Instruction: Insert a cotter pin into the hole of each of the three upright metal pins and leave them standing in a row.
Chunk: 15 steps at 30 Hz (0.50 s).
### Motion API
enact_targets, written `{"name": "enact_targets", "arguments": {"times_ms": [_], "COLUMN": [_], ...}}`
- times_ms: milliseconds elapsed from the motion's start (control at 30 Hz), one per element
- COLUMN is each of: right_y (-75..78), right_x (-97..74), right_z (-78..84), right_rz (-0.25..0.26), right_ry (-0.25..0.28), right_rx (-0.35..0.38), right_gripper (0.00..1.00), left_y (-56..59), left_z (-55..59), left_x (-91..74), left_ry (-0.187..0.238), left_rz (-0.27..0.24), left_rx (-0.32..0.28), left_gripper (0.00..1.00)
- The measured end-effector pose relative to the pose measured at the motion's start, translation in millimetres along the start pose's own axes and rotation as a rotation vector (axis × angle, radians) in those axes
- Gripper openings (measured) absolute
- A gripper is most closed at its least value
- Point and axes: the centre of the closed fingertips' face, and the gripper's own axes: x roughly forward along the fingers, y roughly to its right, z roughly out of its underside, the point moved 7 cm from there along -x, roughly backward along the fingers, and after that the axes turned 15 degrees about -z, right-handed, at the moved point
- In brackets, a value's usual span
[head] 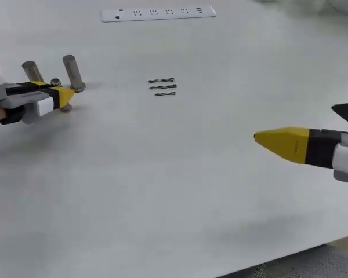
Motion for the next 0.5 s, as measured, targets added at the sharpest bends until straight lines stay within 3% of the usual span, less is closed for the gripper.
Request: {"name": "enact_targets", "arguments": {"times_ms": [267, 333, 500], "right_y": [-1.7, -2.5, -3.9], "right_x": [0.8, 0.5, 0.0], "right_z": [-1.7, -2.0, -2.8], "right_rz": [-0.006, -0.008, -0.014], "right_ry": [0.005, 0.006, 0.014], "right_rx": [-0.004, -0.005, -0.007], "right_gripper": [0.96, 0.96, 0.96], "left_y": [-3.5, -1.2, 6.0], "left_z": [-0.7, -1.3, -3.9], "left_x": [-1.8, -5.7, -15.2], "left_ry": [-0.008, -0.026, -0.017], "left_rz": [-0.021, -0.020, -0.029], "left_rx": [0.052, 0.022, 0.019], "left_gripper": [0.06, 0.06, 0.06]}}
